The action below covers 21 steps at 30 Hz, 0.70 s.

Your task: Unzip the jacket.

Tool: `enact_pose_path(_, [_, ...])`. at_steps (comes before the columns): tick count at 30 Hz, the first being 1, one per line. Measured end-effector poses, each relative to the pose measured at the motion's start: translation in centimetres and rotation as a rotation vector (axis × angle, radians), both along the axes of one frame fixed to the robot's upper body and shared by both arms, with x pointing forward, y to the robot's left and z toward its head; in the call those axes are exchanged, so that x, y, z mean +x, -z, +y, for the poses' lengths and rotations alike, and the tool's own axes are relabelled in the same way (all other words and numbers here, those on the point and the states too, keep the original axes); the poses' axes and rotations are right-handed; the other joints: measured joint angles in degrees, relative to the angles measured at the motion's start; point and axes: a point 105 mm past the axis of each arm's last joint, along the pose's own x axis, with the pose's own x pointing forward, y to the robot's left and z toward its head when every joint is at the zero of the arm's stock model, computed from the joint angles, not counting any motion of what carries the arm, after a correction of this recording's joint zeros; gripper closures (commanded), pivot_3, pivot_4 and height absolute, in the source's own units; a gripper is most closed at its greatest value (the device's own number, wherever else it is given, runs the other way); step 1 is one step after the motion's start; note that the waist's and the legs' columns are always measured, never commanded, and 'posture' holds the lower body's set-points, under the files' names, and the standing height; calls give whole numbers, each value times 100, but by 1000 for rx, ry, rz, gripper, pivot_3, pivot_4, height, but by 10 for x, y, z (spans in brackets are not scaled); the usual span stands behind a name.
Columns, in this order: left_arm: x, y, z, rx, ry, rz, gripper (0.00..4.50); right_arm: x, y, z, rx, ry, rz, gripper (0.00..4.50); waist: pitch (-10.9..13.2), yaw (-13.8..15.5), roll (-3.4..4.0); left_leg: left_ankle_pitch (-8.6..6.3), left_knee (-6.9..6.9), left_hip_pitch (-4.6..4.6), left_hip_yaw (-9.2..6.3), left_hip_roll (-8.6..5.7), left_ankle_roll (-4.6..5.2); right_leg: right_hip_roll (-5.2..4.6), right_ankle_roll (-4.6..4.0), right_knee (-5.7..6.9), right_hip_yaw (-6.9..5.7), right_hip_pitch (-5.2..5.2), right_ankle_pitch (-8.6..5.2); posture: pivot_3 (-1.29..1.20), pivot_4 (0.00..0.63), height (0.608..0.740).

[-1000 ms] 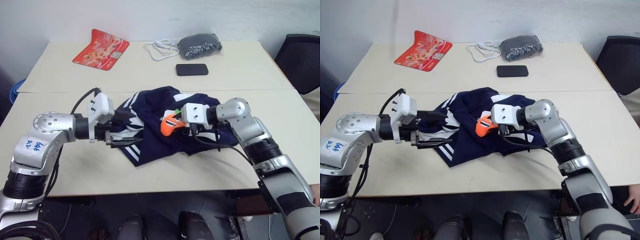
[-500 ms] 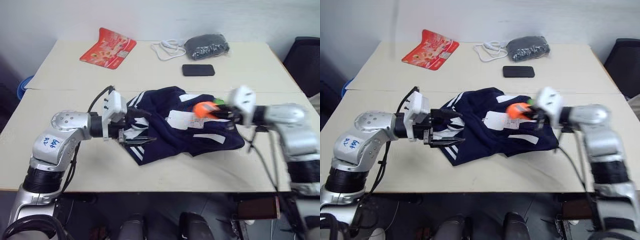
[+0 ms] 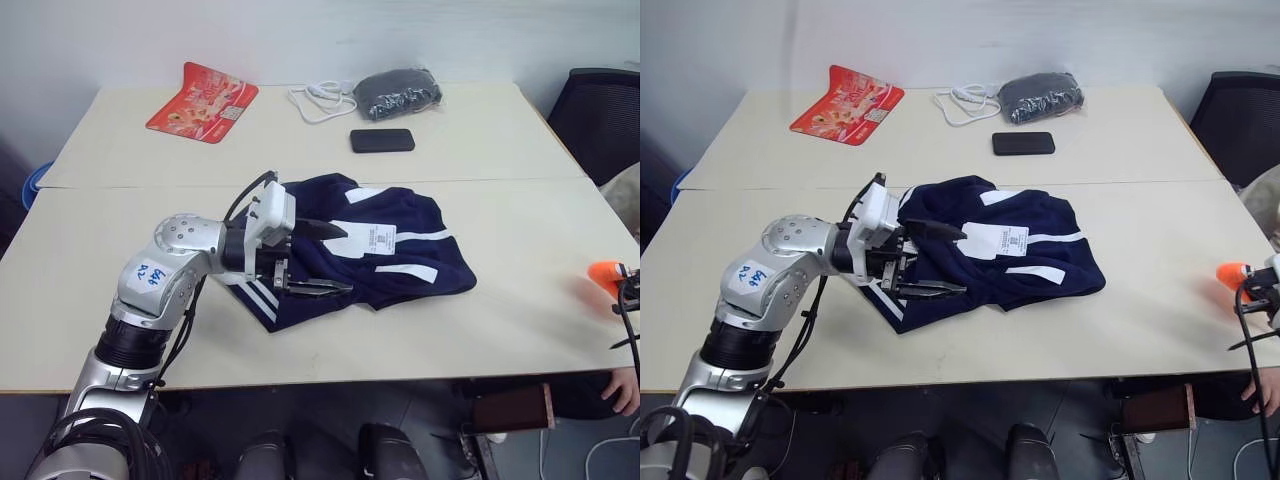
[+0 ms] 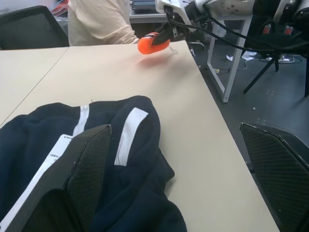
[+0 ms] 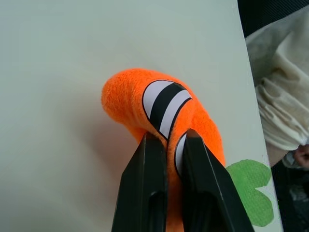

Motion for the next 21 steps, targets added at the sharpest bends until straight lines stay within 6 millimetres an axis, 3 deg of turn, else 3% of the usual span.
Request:
enact_pose_path(7, [1, -1, 3, 7, -13, -15, 0, -1, 1, 10, 67, -51, 2, 865, 0, 131, 0, -2, 10, -8, -6, -2, 4, -2, 0, -4, -2, 2, 0, 0, 150, 740])
enact_pose_path(9, [-1, 0, 9, 19, -36, -18, 0, 0, -9, 25, 40, -156, 34, 865, 0, 142, 11, -3, 10, -9, -11, -4, 6, -4, 0, -4, 2, 0, 0, 0, 150, 740])
enact_pose_path(12, [0, 3, 23, 33, -87, -15, 0, 7, -47, 50, -23, -324, 28, 865, 1, 119, 14, -3, 11, -6, -18, 1, 6, -2, 0, -1, 3, -2, 0, 0, 150, 740])
enact_pose_path(14, [1, 4, 33, 42, -126, -8, 0, 14, -82, 75, -73, -459, 3, 865, 1, 102, 15, -3, 8, 1, -27, 5, 5, 1, 0, 2, 8, -2, 0, 0, 150, 740])
enact_pose_path(16, [3, 4, 42, 53, -163, -11, 0, 21, -100, 107, -111, -610, 5, 865, 4, 114, 10, -3, 10, 0, -26, 9, 4, 3, 0, 1, 3, -2, 0, 0, 150, 740])
enact_pose_path(21, [10, -1, 68, 80, -274, -37, 0, 35, -92, 193, -195, -980, 65, 865, 6, 138, 6, -4, 13, -14, -24, 4, 5, 0, 0, -5, -1, -8, 0, 0, 150, 740])
